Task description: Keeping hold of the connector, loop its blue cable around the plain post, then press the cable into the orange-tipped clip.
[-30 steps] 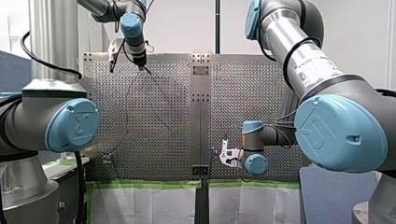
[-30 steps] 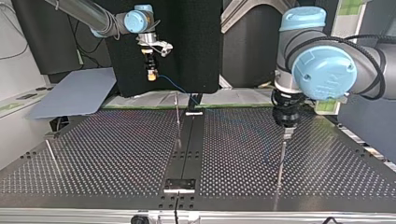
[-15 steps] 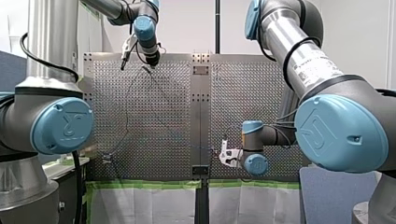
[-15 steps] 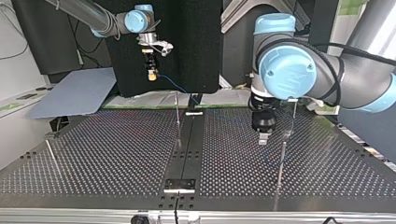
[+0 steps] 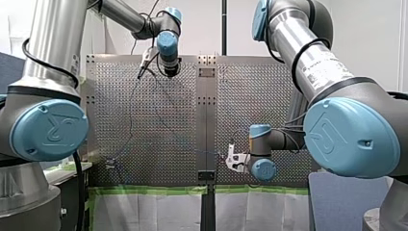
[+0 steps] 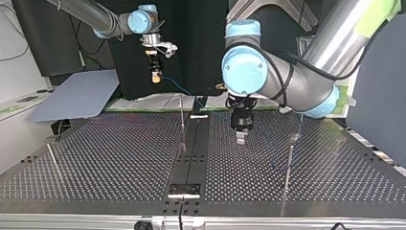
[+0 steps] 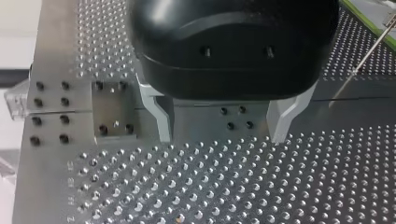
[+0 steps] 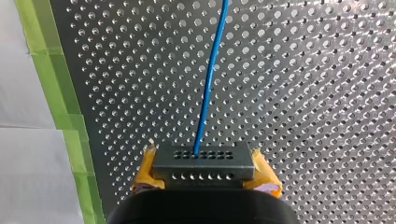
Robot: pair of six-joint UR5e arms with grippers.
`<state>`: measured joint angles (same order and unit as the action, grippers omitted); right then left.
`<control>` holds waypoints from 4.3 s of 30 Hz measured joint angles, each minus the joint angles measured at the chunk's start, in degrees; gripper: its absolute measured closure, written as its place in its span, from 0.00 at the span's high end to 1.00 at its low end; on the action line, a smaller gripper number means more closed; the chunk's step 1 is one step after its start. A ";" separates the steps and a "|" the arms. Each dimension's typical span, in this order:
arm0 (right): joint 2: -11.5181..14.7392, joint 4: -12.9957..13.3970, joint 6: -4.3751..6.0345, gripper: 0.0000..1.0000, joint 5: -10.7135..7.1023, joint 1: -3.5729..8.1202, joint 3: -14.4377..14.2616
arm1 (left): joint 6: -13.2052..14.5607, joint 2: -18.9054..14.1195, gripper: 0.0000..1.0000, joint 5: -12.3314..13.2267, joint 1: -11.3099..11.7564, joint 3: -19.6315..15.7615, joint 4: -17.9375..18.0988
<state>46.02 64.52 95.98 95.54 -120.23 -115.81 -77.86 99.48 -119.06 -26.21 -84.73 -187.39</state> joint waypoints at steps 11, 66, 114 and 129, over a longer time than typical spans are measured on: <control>0.00 0.02 0.01 0.00 -0.07 -0.03 0.01 | 5.98 4.64 1.00 -5.98 -0.33 0.02 2.24; 0.00 -0.17 -0.34 0.00 -0.17 -0.07 0.35 | 13.51 12.87 1.00 -12.01 7.20 4.37 10.90; 0.00 -0.17 -0.34 0.00 -0.17 -0.06 0.34 | 11.11 26.15 1.00 -13.64 6.71 4.18 9.50; 0.00 -0.34 -0.36 0.00 -0.17 -0.29 0.33 | 8.46 29.01 1.00 -11.85 5.17 3.34 11.34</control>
<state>46.02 64.18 95.62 95.37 -120.51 -115.48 -69.40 128.49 -130.92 -21.04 -81.38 -176.05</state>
